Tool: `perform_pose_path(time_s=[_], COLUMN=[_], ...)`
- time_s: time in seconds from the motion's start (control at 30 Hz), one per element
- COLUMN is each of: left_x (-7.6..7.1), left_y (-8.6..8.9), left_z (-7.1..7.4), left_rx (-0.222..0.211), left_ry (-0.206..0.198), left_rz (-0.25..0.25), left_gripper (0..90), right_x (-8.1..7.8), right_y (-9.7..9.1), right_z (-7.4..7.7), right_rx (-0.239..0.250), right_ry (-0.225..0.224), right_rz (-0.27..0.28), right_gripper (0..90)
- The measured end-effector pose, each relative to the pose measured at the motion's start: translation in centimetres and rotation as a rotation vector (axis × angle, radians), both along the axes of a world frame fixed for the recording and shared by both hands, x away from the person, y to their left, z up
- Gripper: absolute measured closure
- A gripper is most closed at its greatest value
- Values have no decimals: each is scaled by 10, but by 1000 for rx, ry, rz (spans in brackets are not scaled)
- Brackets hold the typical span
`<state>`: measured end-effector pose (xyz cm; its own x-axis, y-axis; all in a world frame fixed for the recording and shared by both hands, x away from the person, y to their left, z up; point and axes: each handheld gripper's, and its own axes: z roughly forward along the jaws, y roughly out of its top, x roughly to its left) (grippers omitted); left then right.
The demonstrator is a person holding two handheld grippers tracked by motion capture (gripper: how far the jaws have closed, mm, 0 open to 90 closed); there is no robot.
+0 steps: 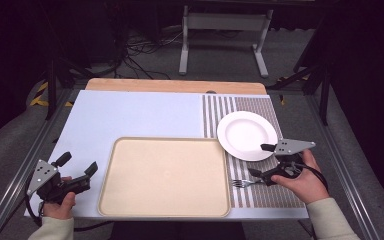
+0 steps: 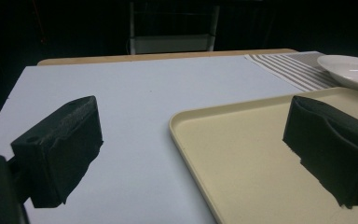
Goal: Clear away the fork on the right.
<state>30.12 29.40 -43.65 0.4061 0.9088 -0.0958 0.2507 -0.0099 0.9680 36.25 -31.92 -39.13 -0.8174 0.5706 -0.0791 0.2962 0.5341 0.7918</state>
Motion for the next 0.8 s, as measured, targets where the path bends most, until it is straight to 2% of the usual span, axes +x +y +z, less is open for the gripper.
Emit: perform_pose_path(time_s=[0.07, 0.2, 0.27, 0.5, 0.67, 0.8], left_x=[0, 0, 0, 0, 0, 1], left_y=[0, 1, 1, 1, 1, 1], left_z=[0, 0, -1, -1, -1, -1], left_rx=[0, 0, -1, 0, 0, -2], left_ry=[0, 6, 5, 5, 7, 10], left_rz=[1, 1, 3, 2, 2, 1], left_gripper=[49, 49, 49, 49, 49, 49], right_x=[1, 2, 3, 6, 7, 8], right_y=[1, 2, 4, 8, 10, 11], right_z=[1, 2, 5, 8, 8, 6], right_rx=[-70, -101, -140, -215, -250, -311], right_ry=[24, 35, 48, 76, 93, 124], right_rz=[17, 28, 41, 78, 98, 118], right_gripper=[43, 44, 45, 50, 54, 56])
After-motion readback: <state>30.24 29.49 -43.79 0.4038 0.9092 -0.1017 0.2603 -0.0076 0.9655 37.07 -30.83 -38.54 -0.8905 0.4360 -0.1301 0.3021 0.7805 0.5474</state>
